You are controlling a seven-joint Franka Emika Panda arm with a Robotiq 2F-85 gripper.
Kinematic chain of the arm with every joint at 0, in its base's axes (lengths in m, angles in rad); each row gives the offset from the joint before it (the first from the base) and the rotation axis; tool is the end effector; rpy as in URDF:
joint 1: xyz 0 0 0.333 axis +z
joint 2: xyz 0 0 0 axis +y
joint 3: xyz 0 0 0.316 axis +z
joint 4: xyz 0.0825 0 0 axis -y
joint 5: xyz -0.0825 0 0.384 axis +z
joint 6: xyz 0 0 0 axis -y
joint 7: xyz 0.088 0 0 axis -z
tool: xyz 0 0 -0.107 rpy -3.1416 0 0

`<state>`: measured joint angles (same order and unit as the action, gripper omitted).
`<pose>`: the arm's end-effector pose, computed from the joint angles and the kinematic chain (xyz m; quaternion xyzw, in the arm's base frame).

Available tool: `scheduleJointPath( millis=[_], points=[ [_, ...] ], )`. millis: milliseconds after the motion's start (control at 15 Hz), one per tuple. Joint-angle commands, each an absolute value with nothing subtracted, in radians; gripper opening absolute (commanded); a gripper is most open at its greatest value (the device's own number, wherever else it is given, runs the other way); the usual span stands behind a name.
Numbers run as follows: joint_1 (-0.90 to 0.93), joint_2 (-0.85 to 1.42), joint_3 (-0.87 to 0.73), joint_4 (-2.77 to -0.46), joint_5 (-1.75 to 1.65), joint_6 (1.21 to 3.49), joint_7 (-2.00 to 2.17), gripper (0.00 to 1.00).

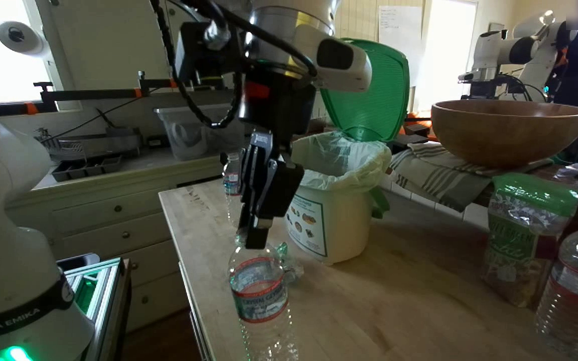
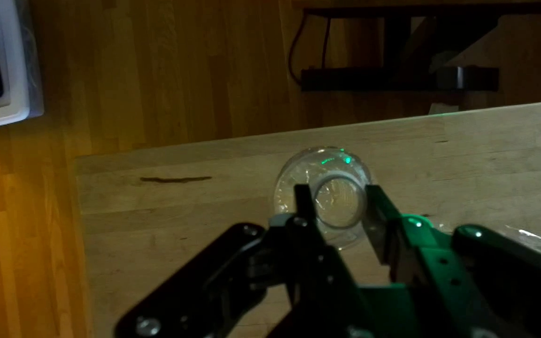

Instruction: Take the water bottle out of the bin and put it on the countertop.

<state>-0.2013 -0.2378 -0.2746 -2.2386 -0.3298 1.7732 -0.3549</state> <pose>0.3887 -0.2367 0.4487 0.9856 -0.0006 -0.1547 0.0682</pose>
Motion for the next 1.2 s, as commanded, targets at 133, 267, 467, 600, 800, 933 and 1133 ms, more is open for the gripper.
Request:
scheduleJointPath(
  millis=[133, 267, 467, 600, 800, 933, 1133],
  points=[
    [-0.211, -0.225, -0.286, -2.254, -0.265, 1.823, -0.341, 0.08],
    [-0.211, -0.223, -0.288, -2.254, -0.244, 1.83, -0.339, 0.08],
    [-0.211, -0.218, -0.286, -2.254, -0.224, 1.839, -0.338, 0.08],
    [-0.212, -0.213, -0.285, -2.255, -0.218, 1.843, -0.335, 0.08],
    [-0.212, -0.204, -0.284, -2.254, -0.211, 1.847, -0.329, 0.08],
    [-0.213, -0.2, -0.283, -2.252, -0.211, 1.843, -0.327, 0.08],
    [-0.213, -0.2, -0.283, -2.253, -0.208, 1.847, -0.322, 0.58]
  ],
)
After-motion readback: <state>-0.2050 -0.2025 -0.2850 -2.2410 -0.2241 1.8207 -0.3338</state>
